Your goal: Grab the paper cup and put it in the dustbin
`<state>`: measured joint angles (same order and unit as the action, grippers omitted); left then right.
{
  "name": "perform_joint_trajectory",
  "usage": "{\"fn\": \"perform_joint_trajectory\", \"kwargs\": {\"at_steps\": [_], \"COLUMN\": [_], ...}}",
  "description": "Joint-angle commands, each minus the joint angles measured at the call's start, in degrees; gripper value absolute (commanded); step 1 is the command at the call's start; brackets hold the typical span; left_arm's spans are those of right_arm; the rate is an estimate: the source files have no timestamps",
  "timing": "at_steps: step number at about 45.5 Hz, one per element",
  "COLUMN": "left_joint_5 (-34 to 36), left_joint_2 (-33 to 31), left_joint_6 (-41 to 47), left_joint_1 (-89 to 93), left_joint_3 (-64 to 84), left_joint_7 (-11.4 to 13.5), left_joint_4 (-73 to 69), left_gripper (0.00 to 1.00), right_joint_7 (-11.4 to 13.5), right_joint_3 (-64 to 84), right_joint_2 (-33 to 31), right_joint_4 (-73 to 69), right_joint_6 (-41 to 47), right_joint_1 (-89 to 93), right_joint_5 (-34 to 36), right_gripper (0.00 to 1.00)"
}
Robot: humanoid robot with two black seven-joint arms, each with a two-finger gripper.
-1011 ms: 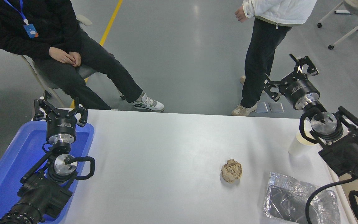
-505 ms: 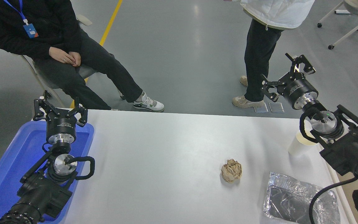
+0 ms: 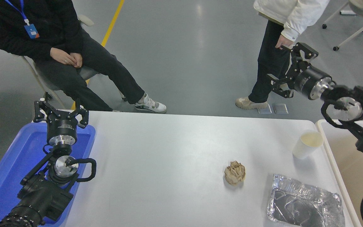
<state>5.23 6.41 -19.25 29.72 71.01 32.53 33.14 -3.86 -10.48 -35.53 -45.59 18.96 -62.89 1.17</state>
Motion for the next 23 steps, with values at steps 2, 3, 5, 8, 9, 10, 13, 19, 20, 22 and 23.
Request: {"fn": "perform_joint_trajectory", "kwargs": {"at_steps": [2,3,5,8,9,10,13,19,20,22,23], "left_joint_5": [0.0,0.0,0.0,0.0,0.0,0.0,0.0,0.0,0.0,0.0,0.0], "left_joint_2": [0.0,0.0,0.0,0.0,0.0,0.0,0.0,0.0,0.0,0.0,0.0], "left_joint_6": [0.0,0.0,0.0,0.0,0.0,0.0,0.0,0.0,0.0,0.0,0.0], "left_joint_1": [0.0,0.0,0.0,0.0,0.0,0.0,0.0,0.0,0.0,0.0,0.0], "left_joint_3": [0.0,0.0,0.0,0.0,0.0,0.0,0.0,0.0,0.0,0.0,0.0], "left_joint_7": [0.0,0.0,0.0,0.0,0.0,0.0,0.0,0.0,0.0,0.0,0.0], "left_joint_4": [0.0,0.0,0.0,0.0,0.0,0.0,0.0,0.0,0.0,0.0,0.0], "left_gripper": [0.99,0.99,0.99,0.99,0.99,0.99,0.99,0.99,0.99,0.99,0.99], "right_joint_7": [-0.2,-0.2,-0.2,-0.3,-0.3,-0.3,-0.3,-0.4,-0.4,-0.4,-0.4], "right_joint_3": [29.4,32.0,37.3,45.0,47.5,49.7,55.9,67.3,68.9,71.2,72.0], "right_joint_2": [-6.7,-7.0,-8.0,-9.3,-9.5,-9.6,-9.6,-8.9,-8.7,-8.2,-7.9], "right_joint_4": [-8.2,-9.2,-11.7,-16.4,-18.1,-19.9,-24.5,-33.1,-34.3,-36.6,-37.3], "right_joint_6": [0.0,0.0,0.0,0.0,0.0,0.0,0.0,0.1,0.1,0.2,0.3], "right_joint_1": [-16.6,-18.2,-21.6,-28.0,-30.2,-32.4,-38.3,-48.8,-50.4,-53.2,-54.3], "right_joint_5": [-5.2,-5.3,-5.2,-5.3,-5.4,-5.4,-5.8,-8.6,-9.4,-11.3,-12.3], "right_gripper": [1.0,1.0,1.0,1.0,1.0,1.0,1.0,1.0,1.0,1.0,1.0]}}
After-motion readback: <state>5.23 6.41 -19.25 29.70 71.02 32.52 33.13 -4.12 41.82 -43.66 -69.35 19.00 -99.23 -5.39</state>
